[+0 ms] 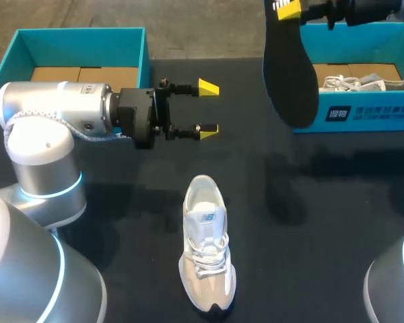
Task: Take the shoe out of the shoebox, open the shoe tongue, remove and reinsert the insole, then place the shoe into the shoebox
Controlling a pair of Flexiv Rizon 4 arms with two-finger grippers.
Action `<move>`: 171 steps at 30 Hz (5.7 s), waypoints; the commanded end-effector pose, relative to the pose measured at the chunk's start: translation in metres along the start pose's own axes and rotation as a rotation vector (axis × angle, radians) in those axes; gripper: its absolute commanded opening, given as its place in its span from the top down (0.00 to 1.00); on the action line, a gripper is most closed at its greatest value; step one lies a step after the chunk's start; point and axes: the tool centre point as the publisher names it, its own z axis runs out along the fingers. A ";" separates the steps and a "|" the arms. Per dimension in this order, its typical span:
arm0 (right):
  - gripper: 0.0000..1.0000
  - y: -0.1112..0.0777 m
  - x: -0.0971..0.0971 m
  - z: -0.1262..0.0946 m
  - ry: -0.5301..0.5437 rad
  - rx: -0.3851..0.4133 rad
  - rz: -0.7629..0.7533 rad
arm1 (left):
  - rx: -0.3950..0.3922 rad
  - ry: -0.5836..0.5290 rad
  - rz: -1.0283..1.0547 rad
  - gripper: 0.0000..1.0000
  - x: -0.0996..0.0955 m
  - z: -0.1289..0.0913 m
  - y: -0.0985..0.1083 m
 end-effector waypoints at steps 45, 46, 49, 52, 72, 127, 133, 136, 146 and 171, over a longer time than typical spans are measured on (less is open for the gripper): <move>1.00 -0.033 -0.070 0.067 -0.015 0.021 0.356 | -0.002 -0.001 0.002 0.00 0.001 0.001 0.000; 1.00 -0.033 -0.073 0.069 -0.008 0.022 0.360 | -0.002 -0.001 0.002 0.00 0.001 0.001 0.000; 1.00 -0.031 -0.078 0.072 -0.005 0.032 0.368 | -0.002 -0.001 0.002 0.00 0.001 0.001 0.000; 1.00 -0.029 -0.081 0.074 0.000 0.046 0.384 | -0.002 -0.001 0.002 0.00 0.001 0.001 0.000; 1.00 -0.029 -0.081 0.074 0.000 0.046 0.384 | -0.033 -0.034 0.111 0.03 -0.005 0.024 0.014; 0.00 -0.043 -0.074 0.059 0.004 -0.013 0.351 | -0.030 -0.021 0.176 1.00 -0.007 0.039 0.015; 0.00 -0.056 -0.069 0.055 0.014 -0.015 0.321 | -0.024 0.004 0.109 1.00 -0.009 0.015 0.017; 0.00 -0.064 -0.069 0.055 0.018 -0.015 0.327 | -0.022 0.019 0.052 1.00 -0.007 0.004 0.018; 0.00 -0.075 -0.068 0.056 0.032 -0.017 0.320 | 0.006 0.016 -0.202 1.00 -0.007 -0.021 0.020; 0.00 -0.077 -0.068 0.056 0.032 -0.021 0.322 | 0.223 -0.069 -1.370 1.00 -0.022 -0.040 0.001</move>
